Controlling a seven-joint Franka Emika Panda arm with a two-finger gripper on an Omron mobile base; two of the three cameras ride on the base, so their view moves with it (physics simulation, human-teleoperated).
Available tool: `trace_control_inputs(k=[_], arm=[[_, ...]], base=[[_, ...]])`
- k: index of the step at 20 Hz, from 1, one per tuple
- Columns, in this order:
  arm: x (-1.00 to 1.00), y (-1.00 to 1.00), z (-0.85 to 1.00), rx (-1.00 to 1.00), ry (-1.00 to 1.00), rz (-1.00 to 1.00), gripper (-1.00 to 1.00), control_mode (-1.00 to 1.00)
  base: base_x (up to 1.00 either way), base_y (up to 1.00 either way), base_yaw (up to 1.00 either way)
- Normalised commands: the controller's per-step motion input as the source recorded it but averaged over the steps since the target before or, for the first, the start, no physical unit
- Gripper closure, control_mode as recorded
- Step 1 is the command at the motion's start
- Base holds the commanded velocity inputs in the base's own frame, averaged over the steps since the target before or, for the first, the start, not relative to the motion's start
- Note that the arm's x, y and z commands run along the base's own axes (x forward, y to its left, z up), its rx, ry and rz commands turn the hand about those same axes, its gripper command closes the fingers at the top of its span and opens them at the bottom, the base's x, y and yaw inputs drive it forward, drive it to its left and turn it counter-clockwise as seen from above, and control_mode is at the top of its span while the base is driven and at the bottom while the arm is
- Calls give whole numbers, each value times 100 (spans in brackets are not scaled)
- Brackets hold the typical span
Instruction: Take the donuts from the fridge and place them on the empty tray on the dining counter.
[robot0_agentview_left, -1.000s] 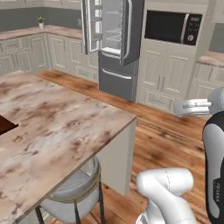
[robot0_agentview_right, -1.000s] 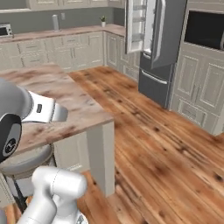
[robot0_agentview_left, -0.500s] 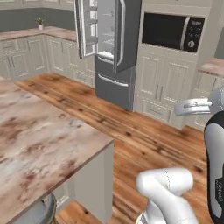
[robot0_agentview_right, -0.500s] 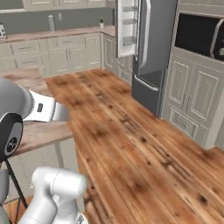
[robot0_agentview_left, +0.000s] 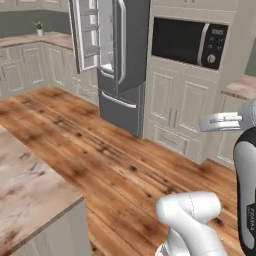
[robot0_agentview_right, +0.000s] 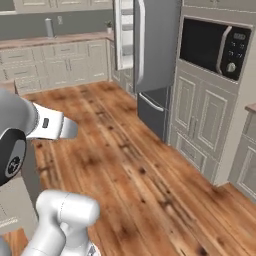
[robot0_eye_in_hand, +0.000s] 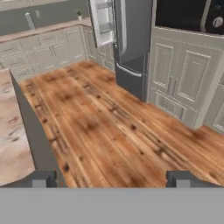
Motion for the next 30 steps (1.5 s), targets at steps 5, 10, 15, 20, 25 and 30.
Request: trace_control_inputs(k=[5, 10, 15, 20, 25, 30], arm=[[0, 0, 0, 0, 0, 0, -100, 100], [0, 0, 0, 0, 0, 0, -100, 100], [0, 0, 0, 0, 0, 0, -100, 100], [0, 0, 0, 0, 0, 0, -100, 100], [0, 0, 0, 0, 0, 0, -100, 100], [0, 0, 0, 0, 0, 0, -100, 100]], base=[[100, -81, 16], [100, 35, 17], [99, -2, 69], [97, -13, 80], [100, -40, 12], [100, -9, -7]])
